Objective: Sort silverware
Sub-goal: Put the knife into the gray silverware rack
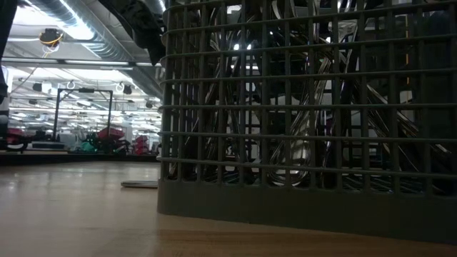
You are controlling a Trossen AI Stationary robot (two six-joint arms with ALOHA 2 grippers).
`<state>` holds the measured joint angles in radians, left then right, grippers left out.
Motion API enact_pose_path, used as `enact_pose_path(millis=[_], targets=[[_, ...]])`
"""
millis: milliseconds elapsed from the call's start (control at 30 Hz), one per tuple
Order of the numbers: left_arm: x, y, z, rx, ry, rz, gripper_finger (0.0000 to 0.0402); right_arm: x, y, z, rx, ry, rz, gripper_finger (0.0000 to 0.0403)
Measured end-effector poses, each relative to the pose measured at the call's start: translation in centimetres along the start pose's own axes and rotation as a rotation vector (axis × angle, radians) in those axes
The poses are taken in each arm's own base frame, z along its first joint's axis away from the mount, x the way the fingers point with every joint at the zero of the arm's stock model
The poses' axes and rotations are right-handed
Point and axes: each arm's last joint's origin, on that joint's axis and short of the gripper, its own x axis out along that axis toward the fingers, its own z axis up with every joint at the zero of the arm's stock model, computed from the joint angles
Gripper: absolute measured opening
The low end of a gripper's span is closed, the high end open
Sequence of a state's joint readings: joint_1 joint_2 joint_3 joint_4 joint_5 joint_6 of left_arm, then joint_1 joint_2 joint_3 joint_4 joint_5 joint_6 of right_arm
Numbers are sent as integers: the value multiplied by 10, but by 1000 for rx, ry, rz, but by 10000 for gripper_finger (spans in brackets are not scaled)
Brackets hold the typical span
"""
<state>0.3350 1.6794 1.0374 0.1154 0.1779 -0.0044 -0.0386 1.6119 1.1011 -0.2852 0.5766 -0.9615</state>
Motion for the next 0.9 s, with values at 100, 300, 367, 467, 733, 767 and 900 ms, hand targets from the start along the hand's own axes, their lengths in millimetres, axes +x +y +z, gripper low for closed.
enact_pose_path(millis=[100, 300, 367, 467, 733, 767, 900], targets=[[0, -1, 0, -3, 0, -7, 161, 0, 0, 0, 0, 0, 0, 48], [7, 1, -6, -45, 24, -6, 161, 0, 0, 0, 0, 0, 0, 48], [12, 2, -11, -51, 46, -5, 161, 0, 0, 0, 0, 0, 0, 48], [15, 3, -15, -44, 58, -5, 161, 0, 0, 0, 0, 0, 0, 48], [16, 3, -15, -25, 59, -5, 105, 0, 0, 0, -12, 0, 0, 48], [16, 3, -15, -24, 60, -6, 90, 0, 0, 0, -12, 0, 0, 48], [16, 2, -15, -3, 59, -9, 23, 0, 0, 0, -13, 1, -1, 48]])
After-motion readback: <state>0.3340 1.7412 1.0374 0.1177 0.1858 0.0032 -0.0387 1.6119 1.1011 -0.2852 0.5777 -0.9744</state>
